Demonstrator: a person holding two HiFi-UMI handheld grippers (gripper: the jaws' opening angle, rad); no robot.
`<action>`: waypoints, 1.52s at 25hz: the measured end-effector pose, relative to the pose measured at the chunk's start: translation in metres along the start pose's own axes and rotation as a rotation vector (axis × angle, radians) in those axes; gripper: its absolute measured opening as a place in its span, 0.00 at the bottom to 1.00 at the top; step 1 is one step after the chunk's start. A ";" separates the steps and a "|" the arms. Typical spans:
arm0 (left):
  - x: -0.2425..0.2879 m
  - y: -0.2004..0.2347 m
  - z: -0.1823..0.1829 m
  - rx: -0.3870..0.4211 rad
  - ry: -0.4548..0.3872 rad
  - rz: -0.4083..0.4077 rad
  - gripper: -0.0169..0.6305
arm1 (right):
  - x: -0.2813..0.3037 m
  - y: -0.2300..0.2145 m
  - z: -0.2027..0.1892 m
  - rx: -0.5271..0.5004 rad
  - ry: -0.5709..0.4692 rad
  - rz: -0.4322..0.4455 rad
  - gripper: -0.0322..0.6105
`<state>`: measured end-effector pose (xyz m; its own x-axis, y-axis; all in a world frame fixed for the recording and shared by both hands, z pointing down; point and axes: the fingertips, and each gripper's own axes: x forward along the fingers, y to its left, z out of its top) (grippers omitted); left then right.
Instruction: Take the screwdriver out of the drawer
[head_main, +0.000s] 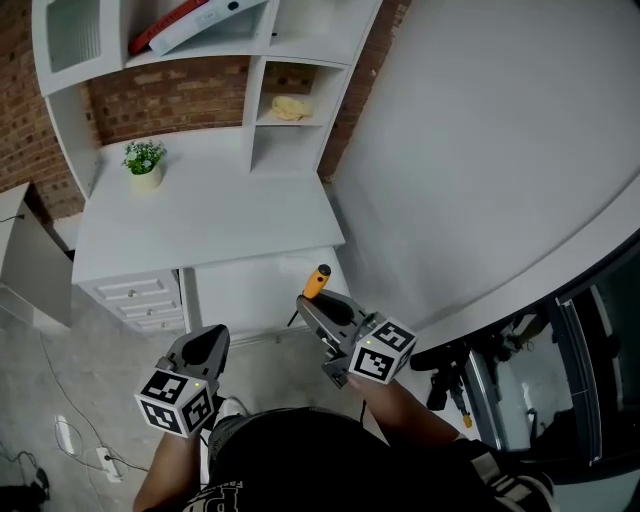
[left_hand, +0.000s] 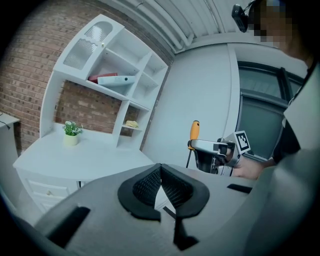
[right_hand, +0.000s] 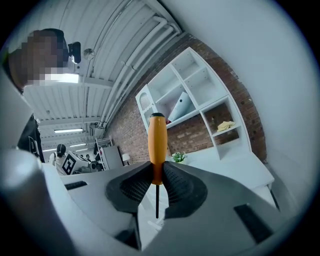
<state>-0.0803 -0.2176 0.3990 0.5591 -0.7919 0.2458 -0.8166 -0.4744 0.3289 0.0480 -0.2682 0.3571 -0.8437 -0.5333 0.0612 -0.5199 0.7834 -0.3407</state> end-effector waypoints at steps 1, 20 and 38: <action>0.002 -0.010 -0.002 0.002 -0.003 0.004 0.05 | -0.009 -0.001 0.001 -0.001 0.000 0.007 0.16; -0.007 -0.152 -0.046 -0.001 -0.028 0.097 0.05 | -0.151 0.006 -0.007 0.030 -0.020 0.116 0.16; -0.044 -0.188 -0.062 0.026 -0.025 0.073 0.05 | -0.190 0.040 -0.019 0.052 -0.054 0.096 0.16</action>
<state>0.0576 -0.0695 0.3823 0.4942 -0.8341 0.2450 -0.8588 -0.4246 0.2867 0.1847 -0.1292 0.3500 -0.8802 -0.4739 -0.0246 -0.4279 0.8151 -0.3905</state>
